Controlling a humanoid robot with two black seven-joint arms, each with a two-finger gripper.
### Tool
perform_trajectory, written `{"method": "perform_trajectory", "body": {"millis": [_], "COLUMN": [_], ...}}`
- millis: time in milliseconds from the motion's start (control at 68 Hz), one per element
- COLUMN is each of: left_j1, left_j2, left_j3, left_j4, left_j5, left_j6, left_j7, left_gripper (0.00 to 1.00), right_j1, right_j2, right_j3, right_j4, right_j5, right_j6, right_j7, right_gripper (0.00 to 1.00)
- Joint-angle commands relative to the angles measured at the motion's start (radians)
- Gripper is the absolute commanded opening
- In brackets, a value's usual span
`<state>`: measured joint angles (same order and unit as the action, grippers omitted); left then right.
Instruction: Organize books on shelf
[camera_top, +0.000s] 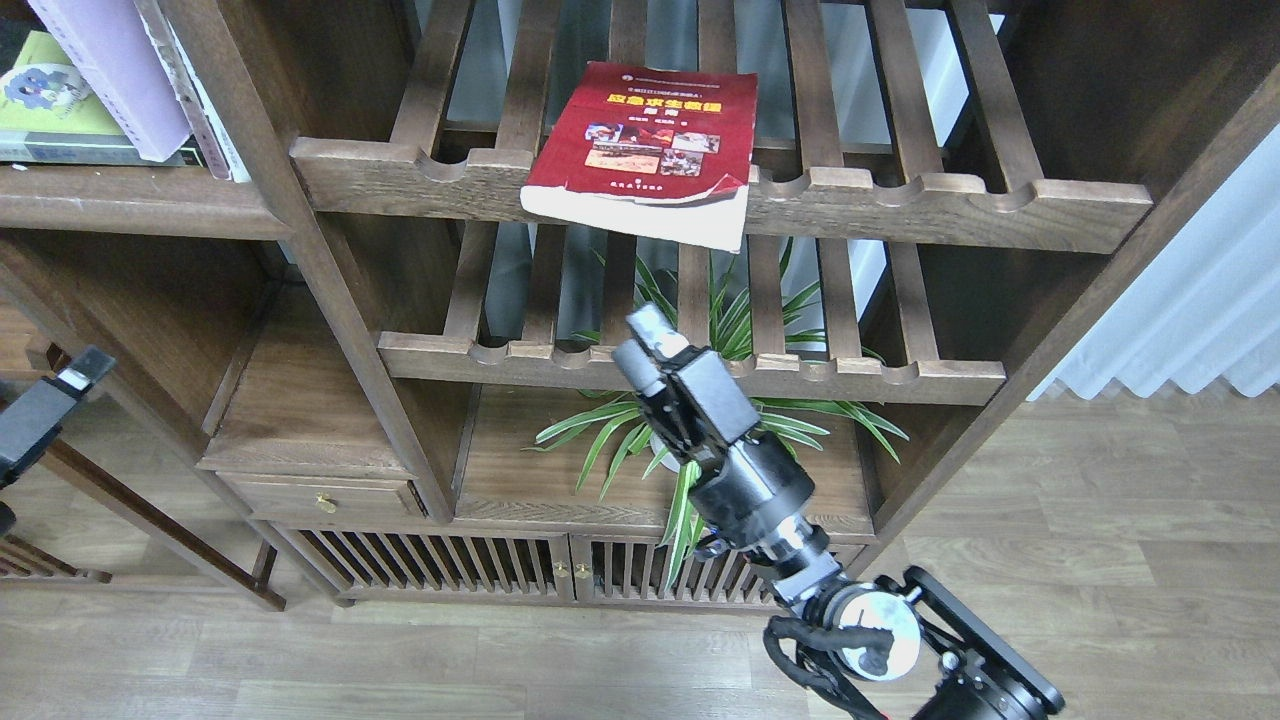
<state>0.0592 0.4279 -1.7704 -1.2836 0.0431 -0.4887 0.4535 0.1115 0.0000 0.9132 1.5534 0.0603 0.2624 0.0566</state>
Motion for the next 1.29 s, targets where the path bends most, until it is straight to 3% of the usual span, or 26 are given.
{"method": "perform_trajectory", "body": {"millis": [0, 147, 955, 1278], "left_j1": [0.001, -0.001, -0.002, -0.004], "left_j2": [0.003, 0.003, 0.011, 0.011], "left_j3": [-0.012, -0.014, -0.037, -0.038], "left_j4": [0.015, 0.023, 0.035, 0.033], "left_j5": [-0.012, -0.019, -0.052, -0.054], "left_j6": [0.0, 0.0, 0.0, 0.0], "left_j7": [0.001, 0.001, 0.002, 0.002], "left_gripper": [1.0, 1.0, 1.0, 1.0], "right_j1": [0.048, 0.099, 0.2, 0.195], "right_j2": [0.0, 0.0, 0.0, 0.0], "right_j3": [-0.01, 0.003, 0.078, 0.118], "right_j4": [0.0, -0.001, 0.01, 0.005], "right_j5": [-0.013, -0.016, -0.014, -0.01], "right_j6": [-0.057, -0.101, -0.147, -0.144], "right_j7": [0.026, 0.06, 0.06, 0.061], "right_gripper": [1.0, 1.0, 1.0, 0.83]}}
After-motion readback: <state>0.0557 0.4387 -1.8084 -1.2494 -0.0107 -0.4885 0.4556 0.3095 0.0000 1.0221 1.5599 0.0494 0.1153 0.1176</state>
